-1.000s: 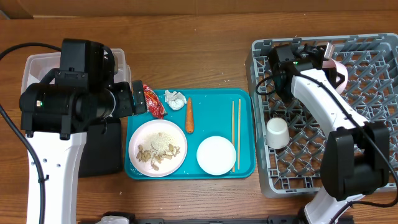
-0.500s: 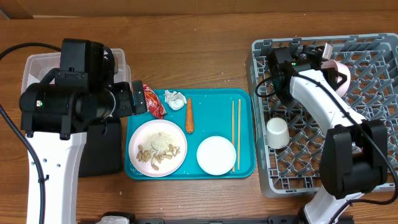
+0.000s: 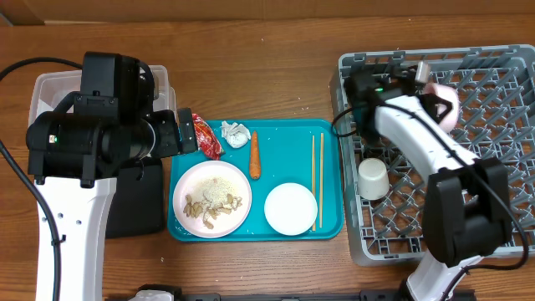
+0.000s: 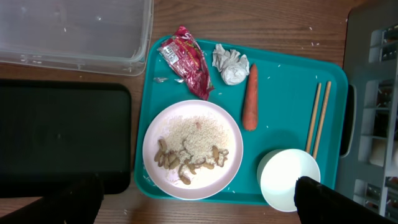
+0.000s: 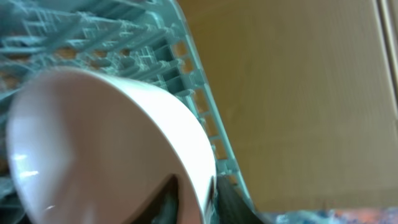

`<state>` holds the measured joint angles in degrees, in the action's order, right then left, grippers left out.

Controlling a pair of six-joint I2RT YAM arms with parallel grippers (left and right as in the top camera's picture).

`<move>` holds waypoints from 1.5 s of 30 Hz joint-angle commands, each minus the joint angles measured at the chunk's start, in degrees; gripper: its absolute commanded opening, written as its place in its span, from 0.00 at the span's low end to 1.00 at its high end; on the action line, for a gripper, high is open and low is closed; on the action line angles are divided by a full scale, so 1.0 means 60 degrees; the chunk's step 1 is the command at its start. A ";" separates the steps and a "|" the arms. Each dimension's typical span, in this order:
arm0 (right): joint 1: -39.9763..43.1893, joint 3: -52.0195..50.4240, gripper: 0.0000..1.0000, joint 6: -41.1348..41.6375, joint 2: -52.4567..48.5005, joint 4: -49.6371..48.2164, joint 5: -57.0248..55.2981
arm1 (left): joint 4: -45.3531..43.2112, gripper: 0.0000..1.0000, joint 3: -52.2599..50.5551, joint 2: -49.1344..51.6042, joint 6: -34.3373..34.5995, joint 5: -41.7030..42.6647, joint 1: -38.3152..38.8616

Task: Sort waste into correct bins and load items into the dishwasher
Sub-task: 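Set the white bowl tilted into the back of the dish rack, then grasp the lower white bowl on the tray with the right gripper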

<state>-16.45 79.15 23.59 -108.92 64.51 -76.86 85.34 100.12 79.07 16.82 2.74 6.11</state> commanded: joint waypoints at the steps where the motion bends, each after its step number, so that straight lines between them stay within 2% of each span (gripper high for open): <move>1: -0.0688 -0.0055 0.41 -0.0007 -0.0182 0.0168 0.0331 | -0.0036 1.00 0.0055 -0.0055 0.0058 -0.0066 -0.0055; 5: -0.1286 -0.0055 0.67 0.0029 -0.0069 0.0375 0.0525 | -0.0033 1.00 0.0055 -0.0055 0.0058 -0.0066 -0.0051; 10: -0.1552 0.0113 0.77 0.0069 0.0466 0.0528 0.1923 | -0.0033 1.00 0.0055 -0.0055 0.0058 -0.0062 -0.0051; 15: -0.1563 0.0882 0.78 0.0066 0.1439 0.0984 0.4768 | -0.0033 1.00 0.0055 -0.0055 0.0058 -0.0066 -0.0051; 19: -0.1563 0.1548 0.75 0.0047 0.2503 0.1202 0.8499 | -0.0036 1.00 0.0055 -0.0055 0.0058 -0.0066 -0.0051; 22: -0.1563 0.1643 0.77 -0.0175 0.3271 0.0827 1.1242 | -0.0033 1.00 0.0055 -0.0055 0.0058 -0.0066 -0.0051; 24: -0.1563 0.1639 0.73 -0.0947 0.3585 0.0710 1.3129 | -0.0033 1.00 0.0055 -0.0055 0.0058 -0.0066 -0.0051; 27: -0.1650 0.1599 0.65 -0.1432 0.3628 0.1005 1.4630 | -0.0033 1.00 0.0055 -0.0055 0.0058 -0.0066 -0.0051; 33: -0.2696 0.0098 0.62 -0.1472 0.3337 0.0900 1.4418 | -0.0033 1.00 0.0055 -0.0055 0.0058 -0.0066 -0.0051; 35: -0.2994 -0.0579 0.58 -0.1432 0.3231 0.0590 1.4010 | -0.0033 1.00 0.0055 -0.0055 0.0058 -0.0066 -0.0051; 45: -0.3410 -0.3756 0.61 -0.1504 0.3184 -0.2444 1.3136 | -0.0033 1.00 0.0055 -0.0055 0.0058 -0.0062 -0.0051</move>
<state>-36.60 59.55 14.96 -90.32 51.79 4.69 85.32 100.12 79.07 16.82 2.72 6.11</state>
